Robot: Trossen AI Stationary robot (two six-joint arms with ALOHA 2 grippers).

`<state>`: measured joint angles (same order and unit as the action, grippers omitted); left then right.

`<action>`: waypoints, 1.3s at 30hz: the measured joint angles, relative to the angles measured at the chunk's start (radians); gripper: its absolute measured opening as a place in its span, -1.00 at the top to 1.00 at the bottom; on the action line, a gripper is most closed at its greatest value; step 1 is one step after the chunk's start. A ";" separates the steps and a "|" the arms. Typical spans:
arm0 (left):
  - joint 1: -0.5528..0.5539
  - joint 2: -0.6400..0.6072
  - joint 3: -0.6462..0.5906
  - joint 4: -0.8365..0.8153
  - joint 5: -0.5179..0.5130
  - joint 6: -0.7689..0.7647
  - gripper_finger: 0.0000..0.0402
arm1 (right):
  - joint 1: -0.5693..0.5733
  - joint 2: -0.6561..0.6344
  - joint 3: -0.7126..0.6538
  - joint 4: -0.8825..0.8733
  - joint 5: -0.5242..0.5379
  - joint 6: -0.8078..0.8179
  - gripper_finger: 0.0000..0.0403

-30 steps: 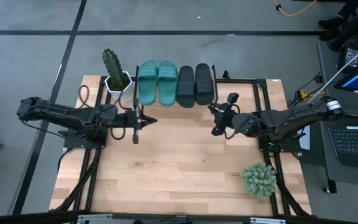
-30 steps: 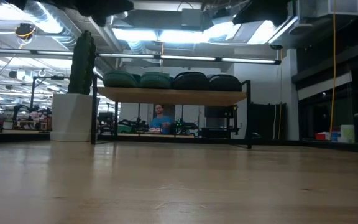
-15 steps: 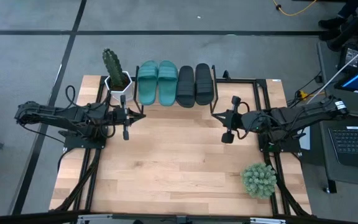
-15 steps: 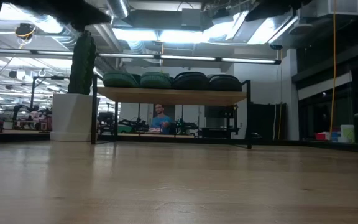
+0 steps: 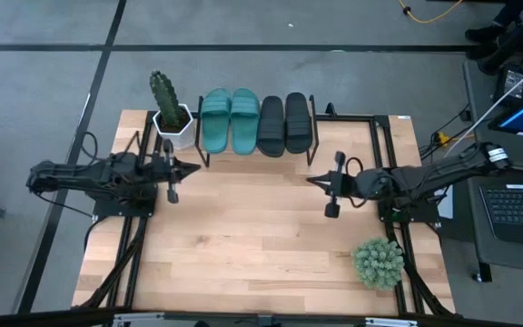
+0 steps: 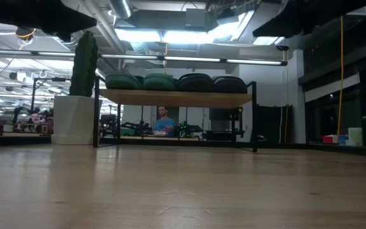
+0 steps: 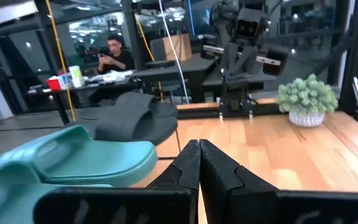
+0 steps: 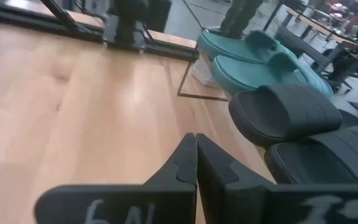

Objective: Pick and place slides into the shelf
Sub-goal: Return to Home Position

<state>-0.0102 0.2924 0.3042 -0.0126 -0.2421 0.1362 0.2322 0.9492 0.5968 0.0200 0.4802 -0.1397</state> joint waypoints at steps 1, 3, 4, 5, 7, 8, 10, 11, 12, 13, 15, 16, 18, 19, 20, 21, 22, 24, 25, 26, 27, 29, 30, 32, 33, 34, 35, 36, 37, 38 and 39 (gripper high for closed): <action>0.004 -0.024 0.000 -0.016 0.000 -0.004 1.00 | -0.001 -0.014 0.000 0.001 -0.019 -0.004 0.99; 0.006 -0.065 0.000 -0.049 0.006 -0.020 1.00 | -0.001 -0.044 0.000 -0.003 -0.047 -0.021 0.99; 0.006 -0.078 -0.001 -0.063 0.013 -0.024 1.00 | -0.001 -0.059 0.000 -0.003 -0.056 -0.026 0.99; 0.006 -0.086 -0.007 -0.066 0.017 -0.026 1.00 | -0.001 -0.071 0.000 -0.002 -0.063 -0.031 0.99; 0.006 -0.102 -0.039 -0.069 0.019 -0.027 1.00 | -0.001 -0.088 -0.001 -0.008 -0.078 -0.047 0.99; 0.006 -0.108 -0.060 -0.056 0.019 -0.027 1.00 | -0.001 -0.095 -0.007 -0.007 -0.086 -0.050 0.99; 0.006 -0.121 -0.107 -0.019 0.019 -0.027 1.00 | -0.001 -0.117 -0.031 -0.006 -0.087 -0.046 0.99; 0.006 -0.129 -0.134 0.002 0.019 -0.027 1.00 | -0.001 -0.129 -0.051 0.006 -0.087 -0.040 1.00; 0.006 -0.136 -0.157 0.019 0.019 -0.027 1.00 | -0.001 -0.142 -0.073 0.019 -0.087 -0.029 1.00; 0.006 -0.144 -0.176 0.029 0.019 -0.027 1.00 | -0.001 -0.157 -0.097 0.035 -0.089 -0.022 1.00; 0.006 -0.165 -0.197 0.035 0.019 -0.028 1.00 | -0.001 -0.193 -0.148 0.075 -0.099 -0.018 1.00; 0.006 -0.175 -0.203 0.038 0.019 -0.028 1.00 | -0.001 -0.212 -0.172 0.093 -0.108 -0.014 1.00; 0.006 -0.192 -0.211 0.038 0.019 -0.028 1.00 | -0.001 -0.257 -0.214 0.108 -0.118 -0.007 1.00; 0.006 -0.198 -0.212 0.039 0.019 -0.028 1.00 | -0.001 -0.281 -0.232 0.107 -0.118 -0.003 1.00; 0.006 -0.206 -0.212 0.038 0.019 -0.028 1.00 | -0.001 -0.307 -0.246 0.107 -0.119 0.001 1.00; 0.006 -0.211 -0.212 0.040 0.019 -0.028 1.00 | -0.001 -0.334 -0.260 0.109 -0.118 0.001 1.00; 0.006 -0.214 -0.212 0.039 0.019 -0.028 1.00 | -0.001 -0.361 -0.272 0.112 -0.118 0.000 1.00; 0.006 -0.218 -0.212 0.036 0.020 -0.028 1.00 | -0.001 -0.415 -0.299 0.110 -0.118 -0.015 1.00; 0.006 -0.218 -0.212 0.037 0.019 -0.028 1.00 | -0.001 -0.441 -0.312 0.108 -0.119 -0.022 1.00; 0.006 -0.218 -0.212 0.032 0.020 -0.028 1.00 | -0.001 -0.469 -0.327 0.105 -0.119 -0.029 1.00; 0.006 -0.217 -0.212 0.024 0.020 -0.028 1.00 | -0.001 -0.500 -0.344 0.103 -0.119 -0.037 1.00; 0.006 -0.217 -0.212 0.014 0.020 -0.033 1.00 | -0.001 -0.556 -0.378 0.105 -0.120 -0.044 1.00; 0.006 -0.217 -0.212 0.011 0.020 -0.042 1.00 | -0.001 -0.581 -0.396 0.105 -0.124 -0.041 1.00; 0.006 -0.217 -0.212 0.009 0.020 -0.060 1.00 | 0.000 -0.622 -0.434 0.102 -0.153 -0.019 1.00; 0.006 -0.217 -0.212 0.009 0.020 -0.066 1.00 | 0.000 -0.638 -0.450 0.100 -0.168 -0.005 1.00; 0.006 -0.217 -0.212 0.009 0.020 -0.072 1.00 | 0.000 -0.650 -0.462 0.101 -0.171 0.007 1.00; 0.006 -0.217 -0.212 0.009 0.020 -0.073 1.00 | 0.000 -0.660 -0.474 0.103 -0.176 0.019 1.00; 0.006 -0.217 -0.212 0.009 0.020 -0.073 1.00 | 0.000 -0.667 -0.485 0.105 -0.178 0.027 1.00; 0.006 -0.217 -0.212 0.009 0.021 -0.073 1.00 | 0.000 -0.671 -0.495 0.104 -0.179 0.029 1.00; 0.006 -0.217 -0.212 0.009 0.025 -0.074 1.00 | 0.000 -0.673 -0.505 0.103 -0.179 0.029 1.00; 0.006 -0.217 -0.212 0.007 0.030 -0.074 1.00 | 0.000 -0.673 -0.513 0.103 -0.179 0.029 1.00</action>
<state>-0.0040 0.0753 0.0925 -0.0054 -0.2126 0.0624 0.2317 0.2760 0.0842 0.1228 0.3014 -0.1108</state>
